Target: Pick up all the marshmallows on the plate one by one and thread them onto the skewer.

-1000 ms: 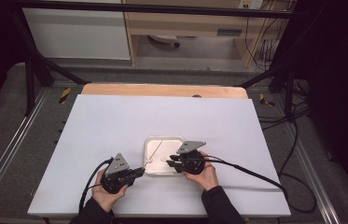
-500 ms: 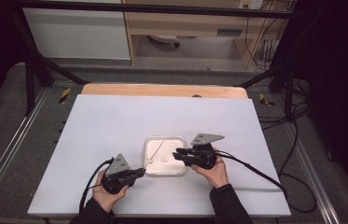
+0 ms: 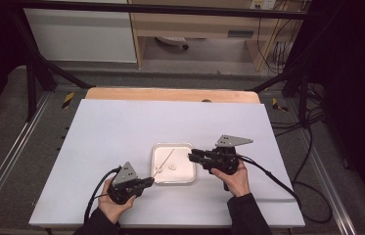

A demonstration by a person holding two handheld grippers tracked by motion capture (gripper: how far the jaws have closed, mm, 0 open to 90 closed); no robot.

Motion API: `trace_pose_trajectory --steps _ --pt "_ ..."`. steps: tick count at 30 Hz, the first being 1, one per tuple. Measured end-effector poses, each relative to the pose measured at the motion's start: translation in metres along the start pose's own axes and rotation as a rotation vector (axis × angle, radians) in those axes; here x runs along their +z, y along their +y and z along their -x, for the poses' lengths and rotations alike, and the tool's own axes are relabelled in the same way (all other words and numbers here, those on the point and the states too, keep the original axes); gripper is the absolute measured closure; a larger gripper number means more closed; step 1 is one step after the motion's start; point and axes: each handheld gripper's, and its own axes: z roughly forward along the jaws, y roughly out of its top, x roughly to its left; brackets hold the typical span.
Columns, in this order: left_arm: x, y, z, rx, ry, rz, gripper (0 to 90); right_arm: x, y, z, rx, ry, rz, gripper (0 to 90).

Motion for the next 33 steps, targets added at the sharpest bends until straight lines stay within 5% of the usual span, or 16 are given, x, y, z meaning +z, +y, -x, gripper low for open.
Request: trace_pose_trajectory --steps 8,33 --pt "0.0 0.0 0.001 0.007 -0.008 0.002 88.4 -0.007 0.008 0.0 0.045 0.047 0.069 73.6" --pt "0.001 0.002 0.005 0.029 -0.018 0.007 88.4 0.0 0.027 0.0 0.075 0.086 0.125 73.1"
